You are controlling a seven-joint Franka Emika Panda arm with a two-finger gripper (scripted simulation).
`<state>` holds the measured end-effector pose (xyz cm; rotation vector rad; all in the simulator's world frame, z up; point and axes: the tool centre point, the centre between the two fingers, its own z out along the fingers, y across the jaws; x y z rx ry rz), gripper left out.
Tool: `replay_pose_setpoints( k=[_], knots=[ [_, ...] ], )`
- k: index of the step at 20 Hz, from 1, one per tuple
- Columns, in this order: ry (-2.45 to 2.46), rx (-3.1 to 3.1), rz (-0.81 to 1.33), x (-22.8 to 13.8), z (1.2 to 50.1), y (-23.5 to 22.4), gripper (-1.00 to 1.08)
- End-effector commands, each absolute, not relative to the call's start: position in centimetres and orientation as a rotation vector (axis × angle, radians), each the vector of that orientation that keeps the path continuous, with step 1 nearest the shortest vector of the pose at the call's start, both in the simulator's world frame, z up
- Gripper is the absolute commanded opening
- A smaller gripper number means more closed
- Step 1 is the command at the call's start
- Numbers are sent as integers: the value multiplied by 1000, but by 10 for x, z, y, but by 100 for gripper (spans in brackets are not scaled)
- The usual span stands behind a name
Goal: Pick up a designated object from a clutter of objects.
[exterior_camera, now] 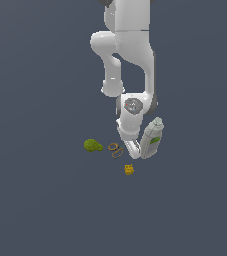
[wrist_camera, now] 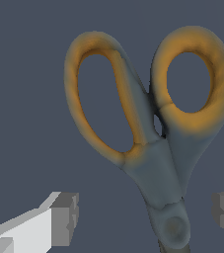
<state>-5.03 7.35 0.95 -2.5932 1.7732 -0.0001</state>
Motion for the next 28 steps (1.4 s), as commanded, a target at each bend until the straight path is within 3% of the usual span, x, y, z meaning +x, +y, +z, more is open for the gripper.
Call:
replay_pose_setpoints(
  k=[1,16,28],
  knots=[
    [1774,-2593,0,-50,8,73,-100],
    [1779,-2590,-2,-49,16,72,-100],
    [1779,-2590,-2,-39,83,92,-100]
  ],
)
